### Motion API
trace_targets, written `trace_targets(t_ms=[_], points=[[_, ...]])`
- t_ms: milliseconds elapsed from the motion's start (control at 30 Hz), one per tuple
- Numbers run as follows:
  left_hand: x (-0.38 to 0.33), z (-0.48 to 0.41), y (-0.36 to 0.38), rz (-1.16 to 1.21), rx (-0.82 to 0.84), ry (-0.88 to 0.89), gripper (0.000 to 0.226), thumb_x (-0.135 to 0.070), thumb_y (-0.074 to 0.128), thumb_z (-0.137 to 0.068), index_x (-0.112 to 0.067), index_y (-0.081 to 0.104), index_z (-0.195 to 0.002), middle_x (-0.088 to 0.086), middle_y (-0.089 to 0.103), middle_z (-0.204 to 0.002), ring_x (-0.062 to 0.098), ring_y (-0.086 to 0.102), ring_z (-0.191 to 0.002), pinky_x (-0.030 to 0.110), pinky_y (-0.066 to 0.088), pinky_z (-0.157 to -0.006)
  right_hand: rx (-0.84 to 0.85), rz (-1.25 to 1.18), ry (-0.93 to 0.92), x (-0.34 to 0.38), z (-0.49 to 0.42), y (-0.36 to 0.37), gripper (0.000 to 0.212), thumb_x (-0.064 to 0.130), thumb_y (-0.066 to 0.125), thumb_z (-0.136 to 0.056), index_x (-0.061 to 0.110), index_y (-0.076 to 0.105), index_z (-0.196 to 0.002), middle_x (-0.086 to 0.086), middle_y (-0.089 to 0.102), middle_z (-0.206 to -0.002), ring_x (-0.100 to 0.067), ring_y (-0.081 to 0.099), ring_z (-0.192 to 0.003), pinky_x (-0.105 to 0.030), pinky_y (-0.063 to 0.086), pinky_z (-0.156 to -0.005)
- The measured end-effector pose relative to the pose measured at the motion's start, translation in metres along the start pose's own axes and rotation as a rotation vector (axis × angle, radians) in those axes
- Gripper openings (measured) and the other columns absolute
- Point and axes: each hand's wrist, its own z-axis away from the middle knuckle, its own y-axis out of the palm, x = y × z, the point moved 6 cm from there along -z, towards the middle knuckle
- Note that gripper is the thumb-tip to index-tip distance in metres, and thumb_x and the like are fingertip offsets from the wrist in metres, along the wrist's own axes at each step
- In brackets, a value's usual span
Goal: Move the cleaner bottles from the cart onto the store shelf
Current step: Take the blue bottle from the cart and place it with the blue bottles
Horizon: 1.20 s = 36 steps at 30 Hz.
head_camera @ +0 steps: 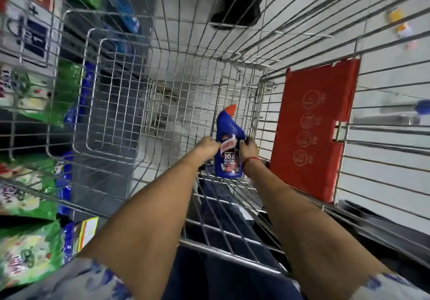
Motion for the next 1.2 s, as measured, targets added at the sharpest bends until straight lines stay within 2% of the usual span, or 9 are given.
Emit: trace_targets(t_ms=[133, 233, 367, 600, 700, 800, 967, 1100, 1200], points=[[0.005, -0.005, 0.012, 0.235, 0.156, -0.092, 0.038, -0.01, 0.05, -0.088, -0.003, 0.048, -0.125, 0.013, 0.059, -0.12, 0.026, 0.054, -0.109, 0.032, 0.039, -0.089, 0.137, 0.006, 0.048, 0.0, -0.012, 0.009, 0.052, 0.049, 0.044, -0.085, 0.006, 0.054, -0.112, -0.021, 0.064, -0.107, -0.035, 0.062, -0.095, -0.048, 0.052, -0.088], [0.014, -0.013, 0.008, 0.145, 0.21, -0.044, 0.061, 0.008, 0.063, -0.069, -0.01, 0.047, -0.125, 0.013, 0.061, -0.123, 0.029, 0.055, -0.113, 0.043, 0.043, -0.101, 0.215, 0.004, 0.043, 0.02, 0.003, 0.011, 0.05, 0.044, 0.046, -0.089, 0.004, 0.05, -0.117, -0.016, 0.064, -0.102, -0.029, 0.062, -0.087, -0.037, 0.054, -0.08], [0.022, -0.021, -0.005, 0.154, 0.239, -0.03, 0.081, 0.012, 0.069, -0.057, -0.018, 0.042, -0.127, 0.011, 0.061, -0.119, 0.029, 0.055, -0.115, 0.051, 0.041, -0.104, 0.354, -0.014, -0.01, 0.032, 0.012, 0.017, 0.049, 0.036, 0.053, -0.088, 0.002, 0.044, -0.123, -0.01, 0.058, -0.101, -0.009, 0.055, -0.068, -0.013, 0.047, -0.046], [-0.009, 0.022, -0.052, 0.177, 0.305, 0.052, 0.084, 0.016, 0.069, -0.064, -0.012, 0.035, -0.135, 0.009, 0.057, -0.126, 0.026, 0.053, -0.118, 0.048, 0.039, -0.107, 0.371, -0.147, -0.094, 0.068, 0.043, 0.023, 0.037, 0.039, 0.055, -0.086, 0.009, 0.053, -0.109, -0.012, 0.065, -0.102, -0.02, 0.062, -0.081, -0.025, 0.05, -0.064], [-0.029, 0.057, -0.075, 0.191, 0.24, 0.165, 0.071, 0.014, 0.071, -0.065, -0.013, 0.043, -0.125, 0.011, 0.058, -0.121, 0.028, 0.053, -0.118, 0.046, 0.042, -0.105, 0.389, -0.217, -0.165, 0.108, 0.065, 0.023, 0.026, 0.042, 0.058, -0.083, 0.017, 0.06, -0.09, -0.005, 0.068, -0.087, -0.024, 0.065, -0.083, -0.033, 0.054, -0.074], [-0.038, 0.102, -0.093, 0.265, 0.1, 0.282, 0.056, 0.009, 0.072, -0.069, -0.01, 0.051, -0.117, 0.007, 0.06, -0.11, 0.02, 0.054, -0.105, 0.03, 0.048, -0.09, 0.387, -0.226, -0.256, 0.151, 0.095, 0.025, 0.057, 0.06, 0.066, -0.066, 0.013, 0.064, -0.099, -0.009, 0.072, -0.096, -0.026, 0.068, -0.09, -0.042, 0.055, -0.088], [-0.037, 0.165, -0.139, 0.428, -0.127, 0.45, 0.062, -0.003, 0.082, -0.062, -0.01, 0.054, -0.117, 0.002, 0.065, -0.103, 0.015, 0.063, -0.091, 0.01, 0.051, -0.07, 0.509, -0.267, -0.463, 0.222, 0.168, 0.033, 0.019, 0.035, 0.058, -0.085, 0.017, 0.063, -0.079, 0.009, 0.072, -0.059, -0.004, 0.067, -0.057, -0.02, 0.053, -0.055], [-0.023, 0.214, -0.179, 0.491, -0.252, 0.55, 0.061, -0.005, 0.081, -0.062, -0.008, 0.056, -0.117, 0.007, 0.067, -0.109, 0.018, 0.063, -0.094, 0.026, 0.053, -0.083, 0.615, -0.236, -0.592, 0.255, 0.237, 0.049, 0.016, 0.031, 0.058, -0.086, 0.017, 0.061, -0.08, -0.002, 0.068, -0.077, -0.013, 0.065, -0.067, -0.019, 0.056, -0.057], [-0.003, 0.244, -0.203, 0.532, -0.333, 0.603, 0.049, -0.006, 0.082, -0.062, -0.018, 0.057, -0.104, -0.004, 0.067, -0.096, 0.01, 0.062, -0.085, 0.015, 0.05, -0.071, 0.677, -0.211, -0.634, 0.263, 0.276, 0.071, 0.018, 0.032, 0.059, -0.085, 0.015, 0.062, -0.085, -0.003, 0.068, -0.082, -0.014, 0.065, -0.07, -0.023, 0.057, -0.063]])
